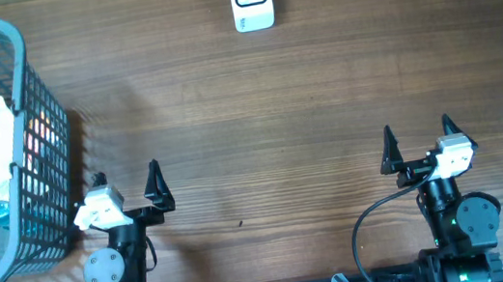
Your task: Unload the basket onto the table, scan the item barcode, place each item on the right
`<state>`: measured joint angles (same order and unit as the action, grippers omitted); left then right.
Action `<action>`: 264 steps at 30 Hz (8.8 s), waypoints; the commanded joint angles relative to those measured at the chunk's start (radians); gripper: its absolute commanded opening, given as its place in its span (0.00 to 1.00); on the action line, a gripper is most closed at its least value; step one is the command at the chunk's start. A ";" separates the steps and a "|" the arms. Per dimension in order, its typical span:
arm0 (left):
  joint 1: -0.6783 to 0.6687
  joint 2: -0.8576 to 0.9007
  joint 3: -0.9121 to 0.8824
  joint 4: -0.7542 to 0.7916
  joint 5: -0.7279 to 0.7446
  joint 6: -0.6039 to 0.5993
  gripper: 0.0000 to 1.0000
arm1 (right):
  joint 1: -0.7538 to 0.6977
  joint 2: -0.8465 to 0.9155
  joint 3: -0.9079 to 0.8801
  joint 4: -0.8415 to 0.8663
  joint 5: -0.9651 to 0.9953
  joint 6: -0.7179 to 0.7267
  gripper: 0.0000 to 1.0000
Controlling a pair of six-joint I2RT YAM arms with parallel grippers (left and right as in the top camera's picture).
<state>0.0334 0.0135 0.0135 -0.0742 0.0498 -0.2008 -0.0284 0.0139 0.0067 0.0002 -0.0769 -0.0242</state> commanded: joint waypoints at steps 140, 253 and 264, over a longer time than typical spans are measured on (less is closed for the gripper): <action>0.767 1.590 1.619 -1.212 0.047 -0.436 0.04 | 0.005 0.005 -0.002 0.002 0.017 0.005 1.00; -0.625 2.055 1.863 -0.747 -0.107 -0.563 0.72 | 0.005 0.006 -0.002 0.002 0.017 0.005 1.00; -0.589 1.822 1.918 -0.734 -0.116 -0.509 0.77 | 0.005 0.006 -0.002 0.001 0.017 0.005 1.00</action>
<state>-0.5835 1.9633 1.8938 -0.8040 -0.0616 -0.7399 -0.0284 0.0223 0.0063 0.0002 -0.0731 -0.0242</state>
